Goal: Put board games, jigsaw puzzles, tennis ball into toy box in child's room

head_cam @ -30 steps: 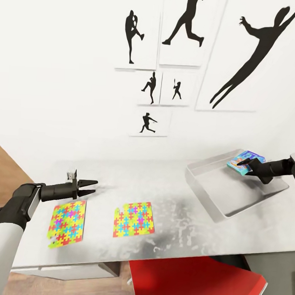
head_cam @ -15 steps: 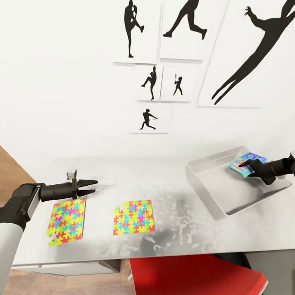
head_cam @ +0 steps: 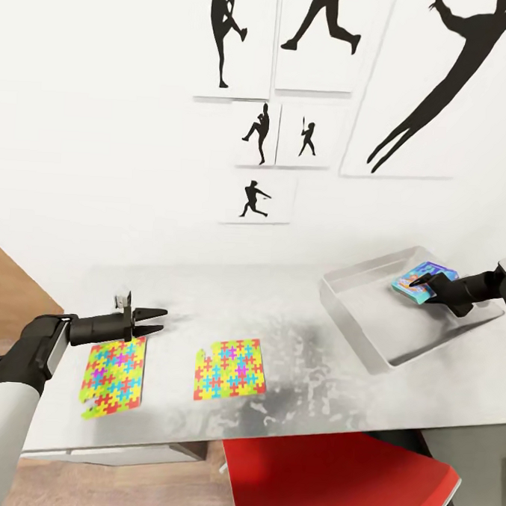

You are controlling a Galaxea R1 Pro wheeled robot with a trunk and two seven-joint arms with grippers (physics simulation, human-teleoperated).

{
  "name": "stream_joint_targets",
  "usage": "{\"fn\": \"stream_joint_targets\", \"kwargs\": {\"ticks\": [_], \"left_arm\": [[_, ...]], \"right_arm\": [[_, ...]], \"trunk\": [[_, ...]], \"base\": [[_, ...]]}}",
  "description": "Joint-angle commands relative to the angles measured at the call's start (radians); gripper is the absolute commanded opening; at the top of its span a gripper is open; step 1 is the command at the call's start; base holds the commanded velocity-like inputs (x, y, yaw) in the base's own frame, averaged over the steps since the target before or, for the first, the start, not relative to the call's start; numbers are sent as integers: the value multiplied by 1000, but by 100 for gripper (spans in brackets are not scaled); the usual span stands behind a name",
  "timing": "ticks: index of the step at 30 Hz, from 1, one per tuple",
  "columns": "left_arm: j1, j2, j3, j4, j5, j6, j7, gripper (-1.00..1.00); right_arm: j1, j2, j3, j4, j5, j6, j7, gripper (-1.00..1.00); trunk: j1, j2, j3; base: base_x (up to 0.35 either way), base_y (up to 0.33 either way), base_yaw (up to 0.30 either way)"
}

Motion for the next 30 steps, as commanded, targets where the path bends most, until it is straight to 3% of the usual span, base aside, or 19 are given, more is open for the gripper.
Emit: {"fn": "stream_joint_targets", "kwargs": {"ticks": [1,10,17,30], "left_arm": [[-1,0,0,0,1,10,-2,100],[-1,0,0,0,1,10,-2,100],[-1,0,1,0,2,10,-3,100],[-1,0,1,-1,2,10,-3,100]], "right_arm": [[-1,0,-3,-1,-11,2,-10,-100],[-1,0,-5,-2,-13,2,-10,-100],[-1,-3,-42,-2,-11,2,-10,-100],[-1,-2,-55,-3,-10,2,-10,-100]], "trunk": [[0,-2,-3],[0,-2,-18],[0,-2,-30],[0,-2,-46]], "base": [[0,0,0],[0,0,0],[0,0,0],[0,0,0]]}}
